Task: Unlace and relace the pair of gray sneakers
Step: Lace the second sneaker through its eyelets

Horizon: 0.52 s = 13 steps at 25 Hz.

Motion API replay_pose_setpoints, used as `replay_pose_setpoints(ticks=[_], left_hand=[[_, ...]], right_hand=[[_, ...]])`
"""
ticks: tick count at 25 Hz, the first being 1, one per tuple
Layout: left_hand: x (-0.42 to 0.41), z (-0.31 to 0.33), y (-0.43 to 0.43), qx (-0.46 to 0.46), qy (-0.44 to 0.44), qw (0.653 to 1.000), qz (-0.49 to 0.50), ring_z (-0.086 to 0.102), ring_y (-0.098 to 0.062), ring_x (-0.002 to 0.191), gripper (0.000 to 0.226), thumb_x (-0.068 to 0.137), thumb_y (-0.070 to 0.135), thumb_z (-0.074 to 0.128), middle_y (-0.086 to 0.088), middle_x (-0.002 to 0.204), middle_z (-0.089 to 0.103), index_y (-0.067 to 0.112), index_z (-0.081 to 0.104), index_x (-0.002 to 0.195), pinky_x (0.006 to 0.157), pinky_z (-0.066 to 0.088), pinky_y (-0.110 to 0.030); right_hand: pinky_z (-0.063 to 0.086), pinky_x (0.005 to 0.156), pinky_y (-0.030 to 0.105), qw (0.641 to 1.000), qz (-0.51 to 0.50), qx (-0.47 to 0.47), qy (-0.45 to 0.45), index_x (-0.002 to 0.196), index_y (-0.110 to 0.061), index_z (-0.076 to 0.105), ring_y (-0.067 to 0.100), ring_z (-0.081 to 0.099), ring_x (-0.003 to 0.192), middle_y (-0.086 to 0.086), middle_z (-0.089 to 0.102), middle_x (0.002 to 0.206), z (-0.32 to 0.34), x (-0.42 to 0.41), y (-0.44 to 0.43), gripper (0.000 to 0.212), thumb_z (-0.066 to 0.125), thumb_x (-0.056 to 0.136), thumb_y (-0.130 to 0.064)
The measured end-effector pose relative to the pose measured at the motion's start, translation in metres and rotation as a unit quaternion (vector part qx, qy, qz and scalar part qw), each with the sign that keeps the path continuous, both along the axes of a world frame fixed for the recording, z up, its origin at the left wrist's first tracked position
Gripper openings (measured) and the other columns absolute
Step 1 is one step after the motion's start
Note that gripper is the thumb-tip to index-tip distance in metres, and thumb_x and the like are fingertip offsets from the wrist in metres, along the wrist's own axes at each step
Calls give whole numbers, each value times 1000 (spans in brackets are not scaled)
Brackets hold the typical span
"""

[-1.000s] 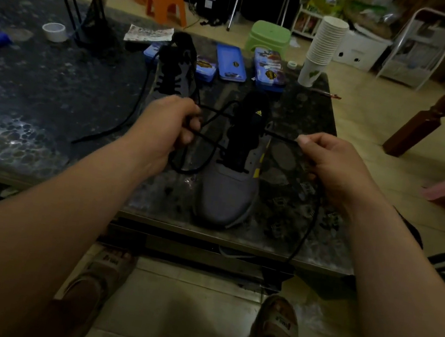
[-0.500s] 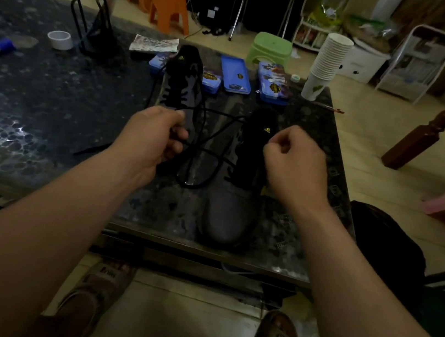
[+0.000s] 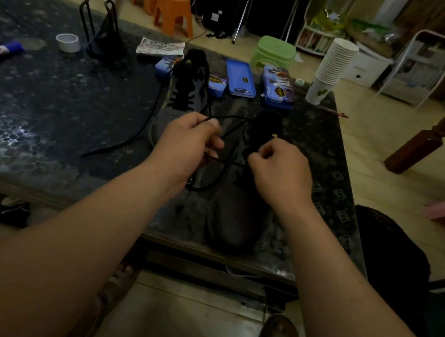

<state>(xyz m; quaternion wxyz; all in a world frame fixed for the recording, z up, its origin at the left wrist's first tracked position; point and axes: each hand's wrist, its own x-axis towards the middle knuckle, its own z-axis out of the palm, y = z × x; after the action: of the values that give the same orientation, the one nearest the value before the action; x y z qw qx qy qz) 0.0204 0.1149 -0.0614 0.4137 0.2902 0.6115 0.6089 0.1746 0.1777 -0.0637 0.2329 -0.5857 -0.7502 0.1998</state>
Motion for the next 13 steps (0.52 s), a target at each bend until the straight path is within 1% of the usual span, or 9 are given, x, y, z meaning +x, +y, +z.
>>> replay_pose_setpoints(ticks=[2, 4, 5, 6, 7, 8, 9, 10, 13], left_hand=[[-2, -1, 3, -2, -41, 999, 22, 63, -11, 56, 12, 105, 19, 54, -4, 80, 72, 15, 62, 98, 59, 44, -29], [-4, 0, 5, 6, -48, 998, 27, 69, -12, 73, 14, 103, 21, 58, -12, 111, 71, 14, 59, 115, 69, 52, -30], [-5, -1, 5, -3, 26, 999, 31, 69, -13, 90, 29, 100, 26, 63, -12, 126, 64, 15, 57, 126, 82, 56, -31], [-5, -3, 2, -16, 169, 984, 46, 64, -14, 107, 42, 96, 30, 67, -10, 136, 56, 16, 55, 134, 97, 53, -34], [-3, -4, -1, -6, 318, 945, 72, 57, -17, 117, 45, 93, 30, 68, -8, 137, 51, 15, 56, 134, 106, 48, -37], [6, -2, -5, 37, 422, 901, 92, 55, -19, 116, 40, 92, 29, 67, -8, 131, 53, 14, 59, 128, 106, 46, -40], [20, 1, -10, 83, 456, 883, 74, 58, -19, 111, 33, 92, 29, 66, -5, 121, 59, 15, 63, 121, 101, 48, -43], [34, 2, -12, 106, 438, 892, 15, 61, -16, 104, 29, 93, 32, 65, 1, 112, 65, 18, 64, 118, 95, 50, -43], [76, 0, -15, 54, 357, 915, -181, 65, -7, 84, 24, 96, 45, 63, 11, 84, 69, 29, 61, 114, 81, 52, -40]], right_hand=[[50, 72, 35, 961, -15, -134, 242, 82, -17, 69, 14, 64, 78, -6, 67, 77, 13, 8, -4, 11, 67, 91, -23], [48, 78, 33, 858, -24, -257, 444, 81, -16, 66, 16, 66, 81, -3, 67, 75, 28, 22, -10, 16, 60, 96, -18], [49, 79, 33, 813, -18, -294, 502, 81, -16, 63, 17, 68, 80, -2, 66, 73, 34, 30, -11, 19, 56, 99, -19], [50, 78, 32, 784, -9, -313, 535, 81, -17, 61, 17, 69, 77, -1, 64, 70, 38, 39, -12, 22, 53, 101, -22], [52, 75, 32, 767, 1, -320, 556, 81, -18, 59, 17, 69, 74, -2, 61, 68, 40, 45, -12, 24, 52, 102, -24], [53, 71, 31, 758, 9, -320, 568, 81, -17, 59, 17, 69, 71, -2, 59, 66, 43, 50, -13, 25, 51, 103, -26], [55, 68, 30, 754, 15, -318, 574, 82, -17, 59, 17, 68, 68, -2, 57, 65, 42, 54, -14, 26, 50, 104, -25], [55, 65, 29, 750, 22, -318, 579, 83, -16, 59, 17, 66, 67, -2, 56, 64, 42, 55, -16, 24, 50, 104, -24], [54, 60, 27, 738, 24, -314, 597, 86, -14, 59, 14, 58, 61, -3, 51, 61, 42, 62, -18, 20, 49, 103, -17]])
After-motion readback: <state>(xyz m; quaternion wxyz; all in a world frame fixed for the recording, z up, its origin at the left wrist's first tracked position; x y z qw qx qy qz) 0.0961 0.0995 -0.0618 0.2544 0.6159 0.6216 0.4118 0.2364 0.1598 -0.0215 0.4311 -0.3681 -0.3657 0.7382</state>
